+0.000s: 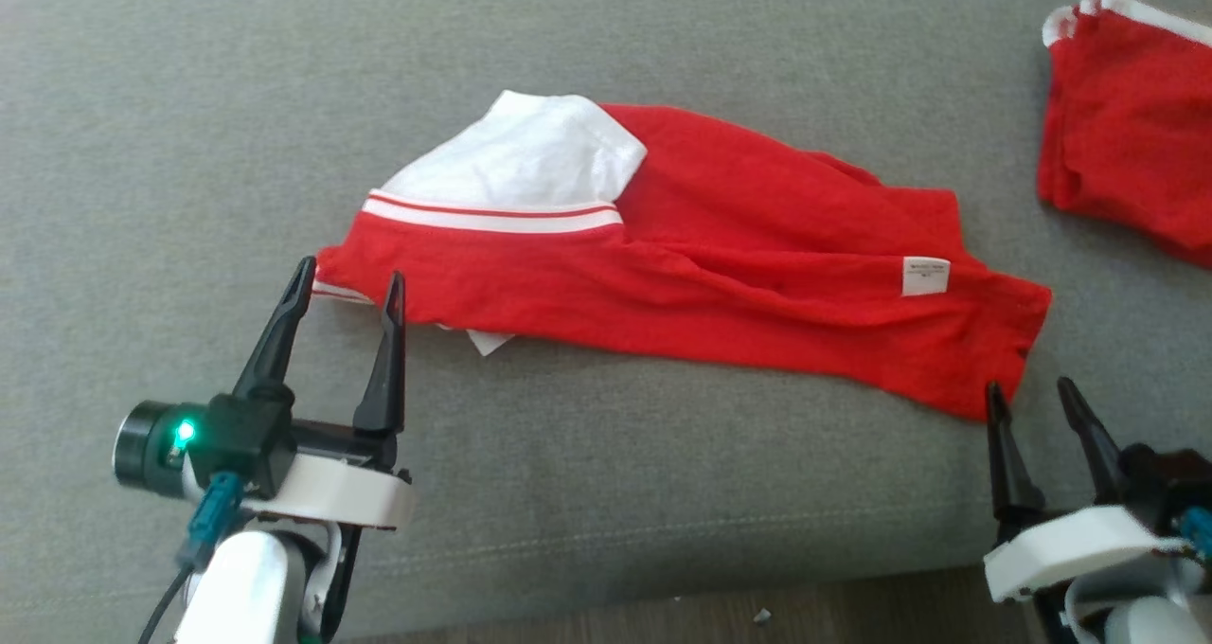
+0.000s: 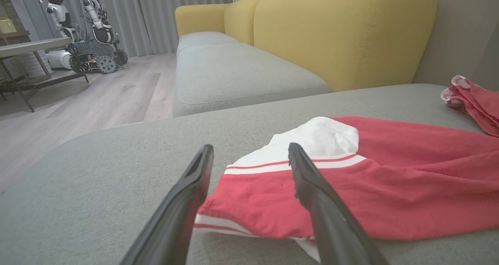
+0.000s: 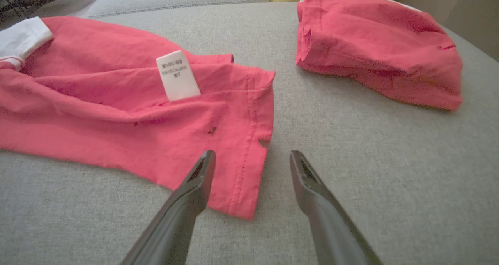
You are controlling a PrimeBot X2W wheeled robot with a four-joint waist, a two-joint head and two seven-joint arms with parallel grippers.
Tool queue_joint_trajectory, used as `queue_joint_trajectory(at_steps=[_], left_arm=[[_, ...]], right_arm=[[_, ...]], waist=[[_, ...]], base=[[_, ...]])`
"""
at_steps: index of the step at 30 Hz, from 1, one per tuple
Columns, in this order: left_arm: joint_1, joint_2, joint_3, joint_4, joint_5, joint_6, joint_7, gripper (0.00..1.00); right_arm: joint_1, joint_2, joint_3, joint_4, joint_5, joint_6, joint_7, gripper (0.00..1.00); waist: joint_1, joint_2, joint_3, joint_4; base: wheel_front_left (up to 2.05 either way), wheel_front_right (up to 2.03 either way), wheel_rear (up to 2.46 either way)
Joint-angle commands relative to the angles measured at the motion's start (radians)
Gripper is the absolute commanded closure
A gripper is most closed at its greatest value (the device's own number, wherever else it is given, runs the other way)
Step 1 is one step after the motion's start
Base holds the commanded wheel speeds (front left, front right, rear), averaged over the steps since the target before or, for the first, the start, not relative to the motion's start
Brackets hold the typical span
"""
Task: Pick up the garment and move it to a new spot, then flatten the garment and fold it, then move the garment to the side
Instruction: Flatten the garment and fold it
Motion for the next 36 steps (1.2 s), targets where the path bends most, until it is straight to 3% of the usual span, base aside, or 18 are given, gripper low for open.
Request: queue_joint_trajectory(at_steps=[1,7,16,17,19,20,28,33,35,36], left_arm=[[-0.029,0.004,0.034,-0.034,0.010,0.000,-0.012,0.00],[-0.046,-0.005,0.022,-0.034,0.023,-0.010,-0.012,0.00],[-0.058,-0.011,0.008,-0.025,0.033,-0.019,-0.012,0.00],[-0.059,-0.011,0.008,-0.023,0.034,-0.019,-0.012,0.00],[-0.060,-0.012,0.008,-0.020,0.034,-0.018,-0.012,0.00],[-0.060,-0.013,0.008,-0.019,0.034,-0.018,-0.012,0.00],[-0.097,0.005,0.030,-0.026,0.037,-0.019,-0.012,0.00],[-0.308,0.089,0.029,-0.006,-0.064,-0.123,0.003,0.00],[-0.422,0.153,-0.049,0.043,-0.164,-0.137,0.085,0.00],[-0.484,0.203,-0.134,0.059,-0.237,-0.138,0.139,0.00]], right_arm=[[0.000,-0.003,0.019,-0.040,0.000,0.006,-0.017,0.00],[-0.044,0.017,0.014,-0.026,0.032,0.006,-0.056,0.00],[-0.172,-0.021,0.030,0.075,0.066,0.006,-0.039,0.00],[-0.180,-0.023,0.030,0.084,0.070,0.006,-0.038,0.18],[-0.191,-0.027,0.034,0.099,0.078,0.006,-0.034,0.67],[-0.194,-0.030,0.035,0.106,0.078,0.006,-0.029,1.00],[-0.153,-0.016,0.016,0.079,0.095,0.006,-0.007,1.00],[-0.134,-0.005,0.041,-0.008,0.081,0.006,0.007,1.00],[-0.137,-0.004,0.051,-0.029,0.073,0.006,0.015,1.00],[-0.141,-0.003,0.057,-0.038,0.069,0.006,0.020,1.00]], waist=[[0.0000,0.0000,0.007,-0.007],[0.0000,0.0000,0.019,-0.017],[0.0000,0.0000,0.027,-0.001],[0.0000,0.0000,0.027,0.002],[0.0000,0.0000,0.026,0.007],[0.0000,0.0000,0.026,0.009],[0.0000,0.0000,0.022,0.009],[0.0000,0.0000,0.059,-0.013],[0.0000,0.0000,0.077,-0.020],[0.0000,0.0000,0.087,-0.026]], base=[[0.00,0.00,0.00],[0.00,0.00,0.00],[0.00,0.00,0.00],[0.00,0.00,0.00],[0.00,0.00,0.00],[0.00,0.00,0.00],[0.00,0.00,0.00],[0.00,0.00,0.00],[0.00,0.00,0.00],[0.00,0.00,0.00]])
